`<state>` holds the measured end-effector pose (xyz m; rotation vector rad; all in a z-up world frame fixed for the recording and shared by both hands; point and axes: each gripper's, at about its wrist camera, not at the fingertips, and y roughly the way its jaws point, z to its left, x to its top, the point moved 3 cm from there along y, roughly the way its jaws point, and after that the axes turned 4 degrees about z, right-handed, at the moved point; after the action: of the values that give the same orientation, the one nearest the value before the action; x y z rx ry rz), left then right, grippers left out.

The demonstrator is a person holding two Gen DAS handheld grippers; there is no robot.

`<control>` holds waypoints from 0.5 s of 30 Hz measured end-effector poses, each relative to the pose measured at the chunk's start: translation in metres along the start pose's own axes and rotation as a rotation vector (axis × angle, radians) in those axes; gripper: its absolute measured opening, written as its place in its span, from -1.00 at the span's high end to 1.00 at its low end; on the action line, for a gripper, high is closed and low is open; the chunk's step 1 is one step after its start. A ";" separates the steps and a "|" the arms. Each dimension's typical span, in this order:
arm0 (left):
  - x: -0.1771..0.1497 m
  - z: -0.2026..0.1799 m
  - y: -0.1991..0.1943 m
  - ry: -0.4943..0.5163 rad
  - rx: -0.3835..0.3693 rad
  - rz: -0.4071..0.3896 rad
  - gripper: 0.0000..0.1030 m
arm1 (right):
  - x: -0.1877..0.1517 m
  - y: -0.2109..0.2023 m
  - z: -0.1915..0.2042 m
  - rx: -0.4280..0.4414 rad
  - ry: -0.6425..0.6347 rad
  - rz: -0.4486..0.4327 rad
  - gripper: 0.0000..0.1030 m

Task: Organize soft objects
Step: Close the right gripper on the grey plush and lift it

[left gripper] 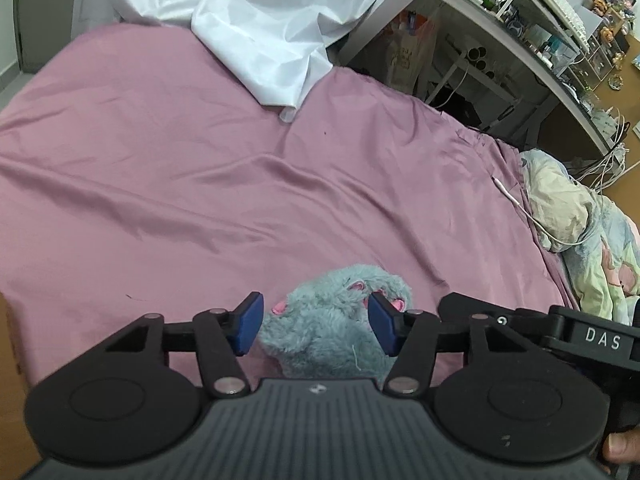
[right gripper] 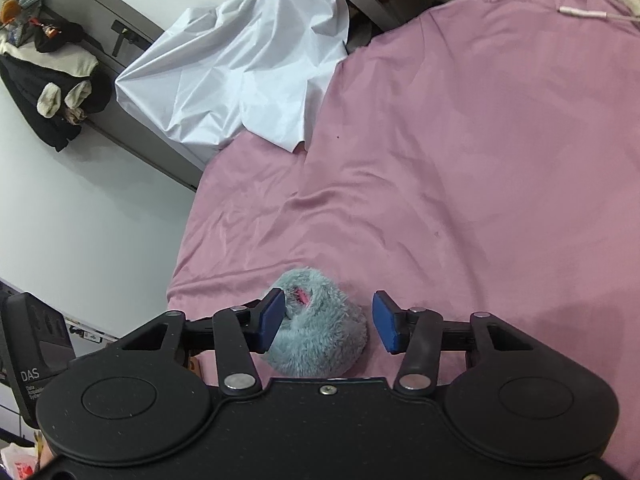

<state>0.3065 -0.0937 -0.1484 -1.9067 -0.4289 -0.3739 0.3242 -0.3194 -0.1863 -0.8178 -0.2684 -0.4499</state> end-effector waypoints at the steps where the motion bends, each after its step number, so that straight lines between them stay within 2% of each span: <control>1: 0.000 0.000 0.003 -0.004 -0.002 0.005 -0.06 | 0.000 0.003 0.000 0.002 0.007 0.007 0.13; 6: 0.002 0.004 0.015 -0.040 -0.007 0.024 0.01 | 0.001 0.016 -0.003 0.011 0.032 0.035 0.24; 10: 0.002 0.005 0.019 -0.048 -0.010 0.028 0.04 | 0.000 0.023 -0.008 0.019 0.063 0.056 0.43; 15: 0.001 0.008 0.023 -0.048 -0.002 0.050 0.05 | -0.002 0.029 -0.011 0.045 0.103 0.073 0.41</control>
<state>0.3181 -0.0942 -0.1693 -1.9280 -0.4120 -0.2958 0.3374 -0.3096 -0.2126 -0.7553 -0.1525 -0.4144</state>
